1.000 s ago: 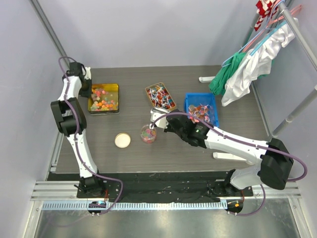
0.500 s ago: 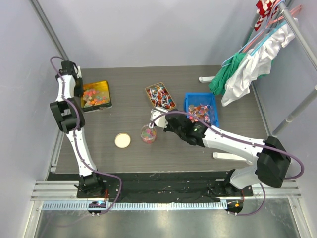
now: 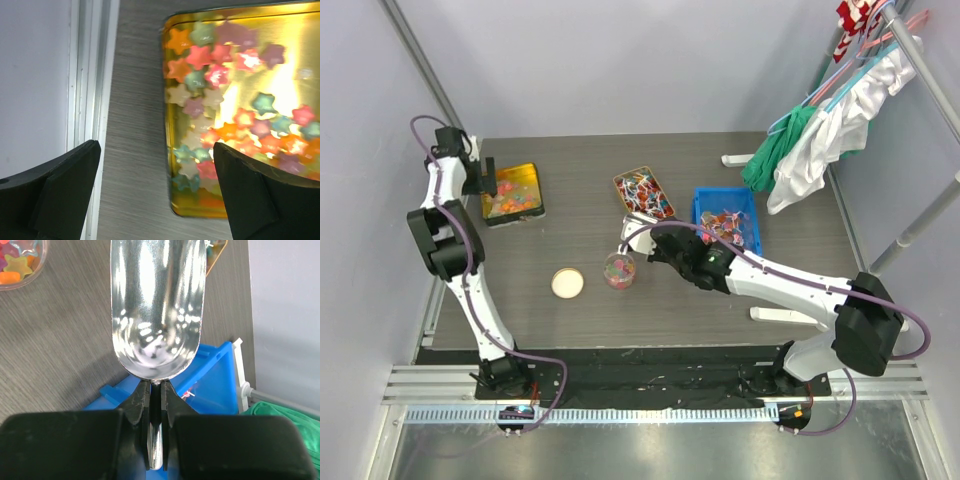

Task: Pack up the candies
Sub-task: Place the storage box at the center of the board, then adjust the storage box at the center of the board.

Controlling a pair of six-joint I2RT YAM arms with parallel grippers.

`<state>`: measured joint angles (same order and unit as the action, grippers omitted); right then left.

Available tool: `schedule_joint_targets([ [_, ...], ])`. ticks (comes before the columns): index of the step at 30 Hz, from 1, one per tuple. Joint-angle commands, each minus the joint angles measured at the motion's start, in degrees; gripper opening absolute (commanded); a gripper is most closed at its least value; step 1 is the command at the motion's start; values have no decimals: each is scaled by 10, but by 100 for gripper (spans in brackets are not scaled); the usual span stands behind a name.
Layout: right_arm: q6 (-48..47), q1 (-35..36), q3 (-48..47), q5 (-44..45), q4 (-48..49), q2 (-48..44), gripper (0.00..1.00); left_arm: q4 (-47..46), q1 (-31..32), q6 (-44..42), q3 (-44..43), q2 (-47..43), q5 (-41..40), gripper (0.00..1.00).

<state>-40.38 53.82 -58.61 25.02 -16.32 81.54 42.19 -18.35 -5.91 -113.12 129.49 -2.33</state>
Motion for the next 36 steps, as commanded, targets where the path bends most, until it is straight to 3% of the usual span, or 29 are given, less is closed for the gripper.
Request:
schedule_joint_targets([
  [1,1,-11,-38,23,28,-6,1,-53,40,-27,32,-85,2,100],
  [9,17,-71,-55,3,16,-32,1,-73,134,-47,109,-157,0,100],
  [14,36,-107,-44,-23,12,-45,1,-70,238,-66,119,-176,-7,100],
  [19,49,-136,-25,-44,9,-52,1,-62,313,-117,32,-146,7,100],
  [26,41,-156,2,-37,-10,-75,1,-47,354,-162,-128,-38,20,100],
  [36,43,-181,-4,-40,-13,-102,1,-76,404,-195,-197,76,-15,100],
])
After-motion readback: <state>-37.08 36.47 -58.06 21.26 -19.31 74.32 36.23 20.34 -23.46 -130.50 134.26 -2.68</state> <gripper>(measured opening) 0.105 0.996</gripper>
